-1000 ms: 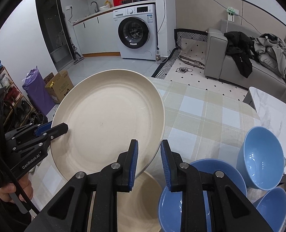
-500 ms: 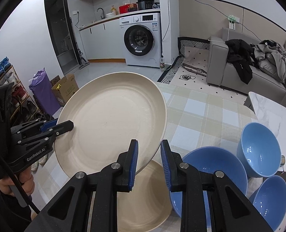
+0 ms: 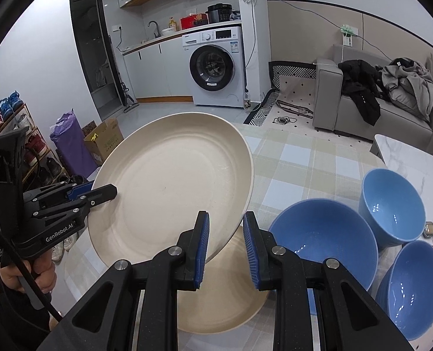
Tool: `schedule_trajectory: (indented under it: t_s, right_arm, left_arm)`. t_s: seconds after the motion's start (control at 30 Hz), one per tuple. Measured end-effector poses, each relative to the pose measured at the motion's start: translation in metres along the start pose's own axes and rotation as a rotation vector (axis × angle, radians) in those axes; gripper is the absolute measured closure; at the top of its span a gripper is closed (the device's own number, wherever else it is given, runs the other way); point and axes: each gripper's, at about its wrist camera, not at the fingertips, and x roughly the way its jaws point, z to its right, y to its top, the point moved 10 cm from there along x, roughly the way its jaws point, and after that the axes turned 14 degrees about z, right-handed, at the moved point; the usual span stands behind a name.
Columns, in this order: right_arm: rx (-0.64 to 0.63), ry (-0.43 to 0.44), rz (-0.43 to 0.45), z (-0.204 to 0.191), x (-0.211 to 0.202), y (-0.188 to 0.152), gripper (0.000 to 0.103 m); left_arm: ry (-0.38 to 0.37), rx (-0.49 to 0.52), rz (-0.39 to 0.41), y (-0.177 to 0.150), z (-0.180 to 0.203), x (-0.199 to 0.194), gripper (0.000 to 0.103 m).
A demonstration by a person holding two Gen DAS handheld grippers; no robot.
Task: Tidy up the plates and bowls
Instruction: 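Carry the cream plate with both grippers and lower it onto the other cream plate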
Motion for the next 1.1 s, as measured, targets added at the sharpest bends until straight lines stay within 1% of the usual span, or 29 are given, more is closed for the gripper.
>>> schedule_trajectory:
  t_s: [0.13, 0.3, 0.63, 0.7, 0.97, 1.1]
  right_arm:
    - [0.012, -0.006, 0.007, 0.003, -0.008, -0.008, 0.078]
    - [0.018, -0.003, 0.005, 0.006, -0.015, -0.019, 0.078]
    - [0.056, 0.002, 0.006, 0.006, -0.023, -0.047, 0.078]
    - [0.066, 0.009, 0.009, 0.006, -0.025, -0.052, 0.078]
    - [0.085, -0.009, -0.001, 0.003, -0.026, -0.076, 0.078]
    - [0.093, -0.020, -0.011, 0.001, -0.024, -0.084, 0.078]
  left_arm:
    - [-0.011, 0.015, -0.002, -0.007, 0.012, -0.003, 0.086]
    - [-0.033, 0.022, -0.022, -0.017, 0.022, -0.005, 0.086]
    - [-0.054, 0.047, -0.054, -0.038, 0.020, 0.010, 0.086]
    - [-0.069, 0.042, -0.063, -0.042, 0.019, 0.014, 0.086]
    - [-0.084, 0.067, -0.074, -0.062, 0.016, 0.024, 0.086]
    - [-0.091, 0.070, -0.088, -0.069, 0.015, 0.036, 0.086]
